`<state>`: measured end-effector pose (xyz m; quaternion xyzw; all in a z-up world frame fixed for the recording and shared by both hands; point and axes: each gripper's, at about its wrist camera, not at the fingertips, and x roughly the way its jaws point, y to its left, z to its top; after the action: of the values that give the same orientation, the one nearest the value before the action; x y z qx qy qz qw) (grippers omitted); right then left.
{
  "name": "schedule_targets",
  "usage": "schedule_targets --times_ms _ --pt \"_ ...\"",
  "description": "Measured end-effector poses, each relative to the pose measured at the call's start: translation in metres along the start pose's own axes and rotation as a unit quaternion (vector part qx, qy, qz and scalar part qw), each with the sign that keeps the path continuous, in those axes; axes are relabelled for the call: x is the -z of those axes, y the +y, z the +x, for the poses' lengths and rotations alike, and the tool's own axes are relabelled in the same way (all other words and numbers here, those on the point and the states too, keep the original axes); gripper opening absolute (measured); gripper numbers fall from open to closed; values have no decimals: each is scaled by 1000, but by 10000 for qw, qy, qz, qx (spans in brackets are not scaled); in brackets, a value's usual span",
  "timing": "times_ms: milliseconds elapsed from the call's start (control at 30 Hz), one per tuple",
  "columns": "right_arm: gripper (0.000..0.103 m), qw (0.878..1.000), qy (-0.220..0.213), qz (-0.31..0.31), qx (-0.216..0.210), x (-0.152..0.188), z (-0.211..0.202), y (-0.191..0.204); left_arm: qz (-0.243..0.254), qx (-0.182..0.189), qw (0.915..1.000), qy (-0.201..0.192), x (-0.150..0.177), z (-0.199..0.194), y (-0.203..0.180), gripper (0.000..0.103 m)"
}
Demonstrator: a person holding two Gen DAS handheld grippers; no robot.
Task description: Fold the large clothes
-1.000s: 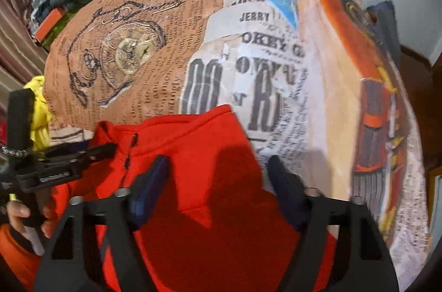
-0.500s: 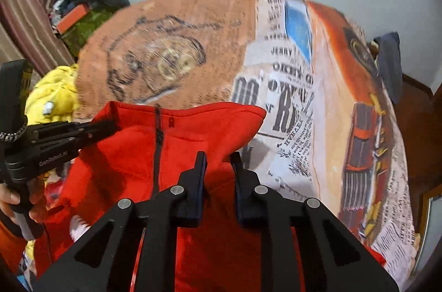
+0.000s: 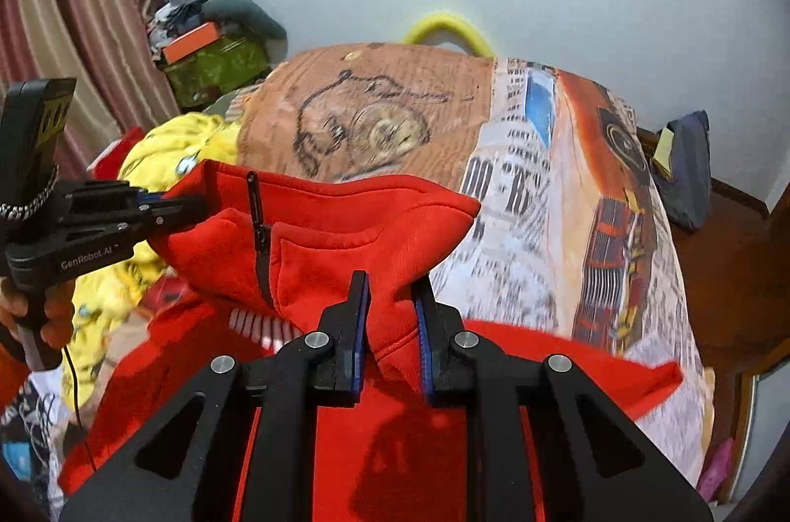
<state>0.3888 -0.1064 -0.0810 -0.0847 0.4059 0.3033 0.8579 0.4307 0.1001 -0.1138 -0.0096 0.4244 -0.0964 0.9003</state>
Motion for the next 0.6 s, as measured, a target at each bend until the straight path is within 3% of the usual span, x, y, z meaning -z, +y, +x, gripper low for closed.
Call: schedule_targets --times_ms 233,467,600 --pt "15 9995 295 27 -55 50 -3 12 149 81 9993 329 60 1 -17 8" --pt "15 9971 758 -13 19 97 13 19 401 -257 9968 646 113 27 -28 8" --pt "22 9959 875 -204 93 116 9 27 325 -112 9969 706 131 30 -29 16"
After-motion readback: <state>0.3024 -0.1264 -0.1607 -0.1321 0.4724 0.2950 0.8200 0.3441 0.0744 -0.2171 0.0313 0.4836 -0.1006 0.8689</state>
